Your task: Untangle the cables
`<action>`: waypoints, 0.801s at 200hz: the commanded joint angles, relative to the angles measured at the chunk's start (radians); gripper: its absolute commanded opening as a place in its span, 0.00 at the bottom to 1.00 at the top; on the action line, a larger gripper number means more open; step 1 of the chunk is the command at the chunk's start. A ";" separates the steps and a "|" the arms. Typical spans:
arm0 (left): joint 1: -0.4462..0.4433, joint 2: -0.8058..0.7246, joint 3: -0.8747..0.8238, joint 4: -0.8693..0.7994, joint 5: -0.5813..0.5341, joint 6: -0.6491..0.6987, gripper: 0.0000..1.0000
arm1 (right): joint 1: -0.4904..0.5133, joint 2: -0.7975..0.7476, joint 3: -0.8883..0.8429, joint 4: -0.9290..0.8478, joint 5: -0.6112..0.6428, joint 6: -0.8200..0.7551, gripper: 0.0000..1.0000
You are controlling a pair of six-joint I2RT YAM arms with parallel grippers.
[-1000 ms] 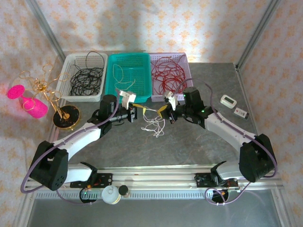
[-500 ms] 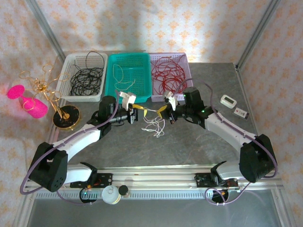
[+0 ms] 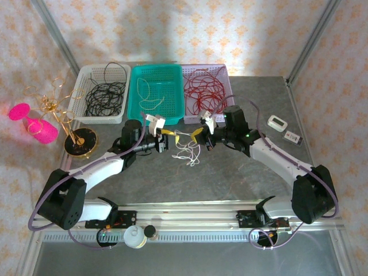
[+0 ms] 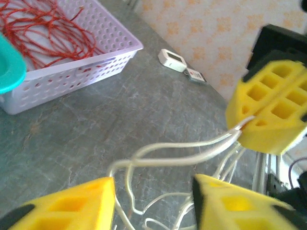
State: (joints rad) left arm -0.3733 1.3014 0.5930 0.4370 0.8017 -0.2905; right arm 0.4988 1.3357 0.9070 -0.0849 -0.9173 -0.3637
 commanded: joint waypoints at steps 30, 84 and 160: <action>-0.005 0.043 -0.003 0.059 -0.054 0.000 0.27 | 0.007 -0.035 0.006 0.028 -0.015 0.010 0.06; -0.005 -0.074 0.002 -0.038 -0.120 0.023 0.00 | 0.005 0.000 -0.002 0.045 0.323 0.122 0.13; -0.005 -0.347 0.007 -0.276 -0.254 0.037 0.00 | 0.006 0.035 -0.164 0.216 0.618 0.340 0.19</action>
State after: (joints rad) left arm -0.3733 1.0035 0.5919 0.2569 0.5999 -0.2779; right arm 0.5026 1.3636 0.7898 0.0364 -0.3542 -0.1226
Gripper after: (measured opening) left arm 0.041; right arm 0.225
